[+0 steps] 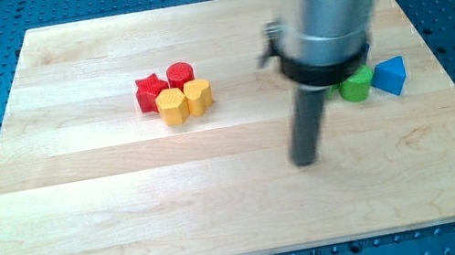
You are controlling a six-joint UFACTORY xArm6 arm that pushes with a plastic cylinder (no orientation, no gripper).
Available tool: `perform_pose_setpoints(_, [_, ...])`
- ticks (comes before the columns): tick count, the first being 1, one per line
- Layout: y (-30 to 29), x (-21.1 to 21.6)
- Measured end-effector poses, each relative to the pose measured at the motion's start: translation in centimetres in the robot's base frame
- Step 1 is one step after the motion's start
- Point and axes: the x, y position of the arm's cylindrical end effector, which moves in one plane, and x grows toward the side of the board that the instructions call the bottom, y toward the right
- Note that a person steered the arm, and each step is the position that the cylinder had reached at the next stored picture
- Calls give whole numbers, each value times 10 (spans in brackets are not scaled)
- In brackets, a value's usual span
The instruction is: Push the hexagon into the red circle
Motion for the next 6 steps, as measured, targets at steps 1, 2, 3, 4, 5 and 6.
perform_pose_setpoints(1, [-65, -26])
perform_pose_setpoints(2, [-76, -71])
perform_pose_setpoints(3, [-118, -48])
perform_pose_setpoints(4, [-119, -74])
perform_pose_setpoints(5, [-101, -97])
perform_pose_setpoints(6, [-101, -102])
